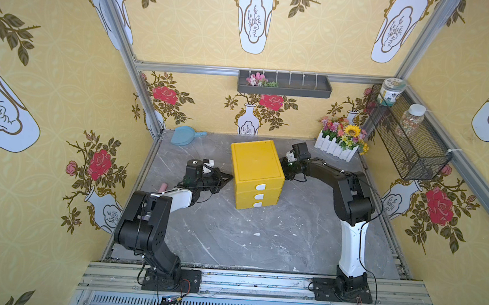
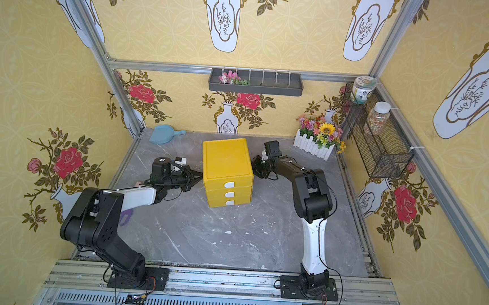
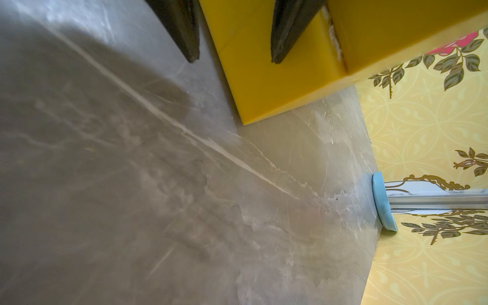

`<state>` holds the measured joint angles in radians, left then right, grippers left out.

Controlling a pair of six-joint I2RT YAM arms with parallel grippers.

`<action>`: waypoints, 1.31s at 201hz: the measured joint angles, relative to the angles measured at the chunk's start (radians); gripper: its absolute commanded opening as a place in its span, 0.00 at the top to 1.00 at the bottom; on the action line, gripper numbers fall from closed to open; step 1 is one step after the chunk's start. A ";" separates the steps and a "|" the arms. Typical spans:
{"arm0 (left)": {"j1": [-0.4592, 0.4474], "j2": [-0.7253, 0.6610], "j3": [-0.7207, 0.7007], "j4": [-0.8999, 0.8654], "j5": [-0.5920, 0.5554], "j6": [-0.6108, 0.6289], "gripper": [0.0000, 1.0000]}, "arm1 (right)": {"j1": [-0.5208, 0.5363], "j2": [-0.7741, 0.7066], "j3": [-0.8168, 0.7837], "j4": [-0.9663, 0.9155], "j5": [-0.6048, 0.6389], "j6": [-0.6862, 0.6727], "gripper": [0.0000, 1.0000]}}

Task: Take the seed bags out of the drawer
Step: Adjust the storage box at the center of the board.

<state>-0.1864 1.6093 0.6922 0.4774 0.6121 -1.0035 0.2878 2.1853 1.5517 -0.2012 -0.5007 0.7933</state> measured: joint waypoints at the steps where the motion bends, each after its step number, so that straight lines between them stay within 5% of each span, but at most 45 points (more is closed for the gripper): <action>1: -0.001 -0.002 -0.001 0.000 0.000 0.000 1.00 | 0.001 0.002 0.003 0.000 0.000 0.000 0.51; 94: -0.077 -0.170 -0.145 -0.023 -0.022 -0.019 0.98 | 0.048 0.183 0.289 -0.061 -0.080 -0.037 0.49; 165: -0.086 -0.333 -0.152 -0.133 -0.065 0.019 0.95 | -0.024 0.149 0.301 -0.173 -0.091 -0.104 0.46; 225: 0.116 -0.471 -0.132 -0.350 -0.141 0.106 0.91 | -0.106 0.020 0.192 -0.246 -0.018 -0.185 0.45; 263: 0.255 -0.434 -0.052 -0.443 -0.151 0.163 0.87 | -0.133 -0.088 0.063 -0.277 0.031 -0.244 0.46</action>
<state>0.0685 1.1751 0.6403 0.0341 0.4606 -0.8402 0.1547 2.0972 1.6146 -0.4782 -0.4698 0.5495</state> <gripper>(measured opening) 0.125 0.546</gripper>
